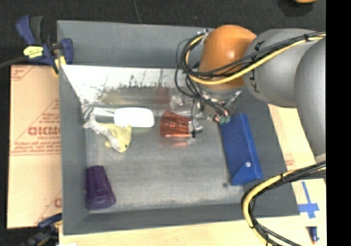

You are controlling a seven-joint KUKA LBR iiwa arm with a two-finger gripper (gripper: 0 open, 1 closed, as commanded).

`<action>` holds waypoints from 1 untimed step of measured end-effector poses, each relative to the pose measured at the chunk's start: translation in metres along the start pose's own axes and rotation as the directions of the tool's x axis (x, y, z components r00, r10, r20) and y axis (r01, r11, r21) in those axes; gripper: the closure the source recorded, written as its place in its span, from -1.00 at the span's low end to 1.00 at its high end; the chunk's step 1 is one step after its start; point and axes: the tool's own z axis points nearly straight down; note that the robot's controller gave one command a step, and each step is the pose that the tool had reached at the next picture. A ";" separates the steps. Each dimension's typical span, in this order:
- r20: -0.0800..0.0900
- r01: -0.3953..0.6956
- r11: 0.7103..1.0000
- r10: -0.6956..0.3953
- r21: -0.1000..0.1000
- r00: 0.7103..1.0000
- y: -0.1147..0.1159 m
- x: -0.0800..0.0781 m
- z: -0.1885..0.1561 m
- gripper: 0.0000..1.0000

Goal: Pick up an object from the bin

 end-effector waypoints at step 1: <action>0.003 -0.138 0.990 0.138 -0.003 0.990 -0.007 0.026 0.018 -1.00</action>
Offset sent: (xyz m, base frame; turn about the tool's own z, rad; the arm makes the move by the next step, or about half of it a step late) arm -0.0135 -0.0122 -0.0366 -0.0138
